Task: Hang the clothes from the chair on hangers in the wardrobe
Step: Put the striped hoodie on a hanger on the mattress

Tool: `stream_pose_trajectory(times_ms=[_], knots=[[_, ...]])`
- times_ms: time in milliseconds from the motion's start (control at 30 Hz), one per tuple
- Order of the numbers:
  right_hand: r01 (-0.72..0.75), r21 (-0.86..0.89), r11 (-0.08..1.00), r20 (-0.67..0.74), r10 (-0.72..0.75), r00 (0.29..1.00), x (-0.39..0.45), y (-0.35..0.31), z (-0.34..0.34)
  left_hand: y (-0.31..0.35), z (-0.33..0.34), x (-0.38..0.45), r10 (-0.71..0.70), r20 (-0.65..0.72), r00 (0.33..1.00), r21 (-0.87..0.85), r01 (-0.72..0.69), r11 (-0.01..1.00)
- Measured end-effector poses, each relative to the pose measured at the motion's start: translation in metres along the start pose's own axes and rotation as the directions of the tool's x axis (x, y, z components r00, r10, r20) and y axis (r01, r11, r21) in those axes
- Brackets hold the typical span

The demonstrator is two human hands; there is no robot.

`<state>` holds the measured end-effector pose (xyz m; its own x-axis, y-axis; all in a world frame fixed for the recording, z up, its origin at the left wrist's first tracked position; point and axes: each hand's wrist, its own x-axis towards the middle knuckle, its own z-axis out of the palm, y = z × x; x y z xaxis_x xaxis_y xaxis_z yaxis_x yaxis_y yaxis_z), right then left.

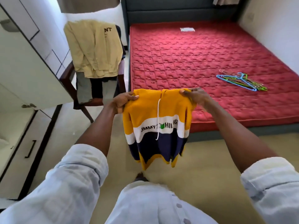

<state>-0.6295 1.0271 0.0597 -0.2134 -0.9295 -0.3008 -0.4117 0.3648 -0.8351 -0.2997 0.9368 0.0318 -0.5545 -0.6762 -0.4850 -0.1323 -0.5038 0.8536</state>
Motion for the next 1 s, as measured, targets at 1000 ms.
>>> stream_pose_trajectory(times_ms=[1000], knots=[[-0.370, 0.217, 0.903, 0.213, 0.326, 0.921, 0.145, 0.122, -0.255, 0.064, 0.212, 0.262, 0.131, -0.138, 0.982, 0.440, -0.058, 0.896]])
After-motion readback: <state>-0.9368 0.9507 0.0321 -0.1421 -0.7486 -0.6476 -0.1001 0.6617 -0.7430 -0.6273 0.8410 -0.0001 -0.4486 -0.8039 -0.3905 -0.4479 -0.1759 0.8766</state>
